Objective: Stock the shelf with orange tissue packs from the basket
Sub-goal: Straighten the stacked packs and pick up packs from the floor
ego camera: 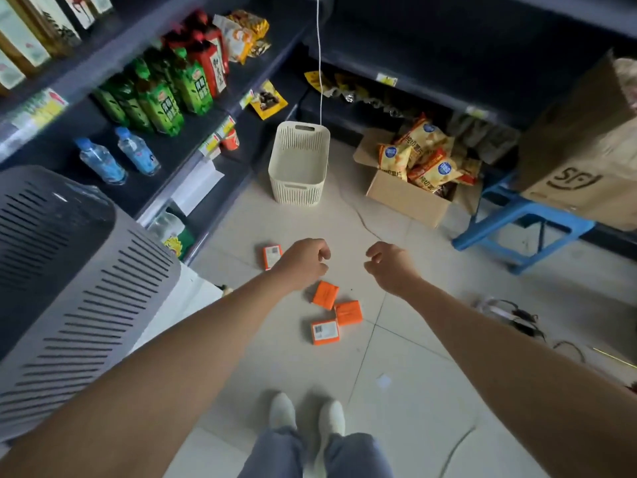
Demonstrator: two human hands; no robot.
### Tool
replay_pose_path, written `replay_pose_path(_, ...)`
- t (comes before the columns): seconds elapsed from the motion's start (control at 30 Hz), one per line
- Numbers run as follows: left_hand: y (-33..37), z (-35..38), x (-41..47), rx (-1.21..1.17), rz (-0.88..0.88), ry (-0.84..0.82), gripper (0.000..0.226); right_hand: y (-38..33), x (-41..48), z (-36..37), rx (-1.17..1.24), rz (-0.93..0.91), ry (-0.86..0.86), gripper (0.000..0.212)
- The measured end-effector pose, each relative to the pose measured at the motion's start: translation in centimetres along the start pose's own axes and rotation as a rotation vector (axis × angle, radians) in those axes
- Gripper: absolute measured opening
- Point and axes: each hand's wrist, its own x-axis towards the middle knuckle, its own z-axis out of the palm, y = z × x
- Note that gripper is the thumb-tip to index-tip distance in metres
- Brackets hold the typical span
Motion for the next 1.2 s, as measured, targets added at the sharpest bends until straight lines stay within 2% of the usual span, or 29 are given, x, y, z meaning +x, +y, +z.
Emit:
replay_pose_path(0.2, -5.4, 7.8, 4.1, -0.037, -0.095, -0.078, 0.020, 5.8, 4.7, 6.4, -0.033, 0.082, -0.072, 0.029)
replay_pose_path(0.4, -13.1, 20.2, 9.0, -0.004, -0.220, -0.126, 0.019, 16.0, 10.9, 16.1, -0.027, 0.145, -0.152, 0.031)
replay_pose_path(0.6, -21.9, 32.4, 14.1, -0.034, -0.323, -0.151, 0.017, 26.3, 18.0, 26.1, -0.046, 0.161, -0.183, 0.039)
replay_pose_path(0.83, -30.1, 42.2, 21.2, 0.044, -0.366, -0.150, 0.020, 33.9, 26.8, 35.3, -0.044, 0.137, -0.226, 0.047)
replay_pose_path(0.9, -32.0, 44.2, 23.0, 0.114, -0.340, -0.179, 0.026, 35.0, 29.3, 37.1, -0.078, 0.109, -0.210, 0.050)
replay_pose_path(1.07, -35.6, 48.1, 26.4, 0.303, -0.328, -0.281, 0.062, 36.8, 33.4, 40.9, -0.218, 0.058, -0.191, 0.067)
replay_pose_path(1.2, -36.6, 50.0, 27.2, 0.393, -0.319, -0.365, 0.068, 37.9, 34.8, 42.4, -0.253, 0.065, -0.215, 0.073)
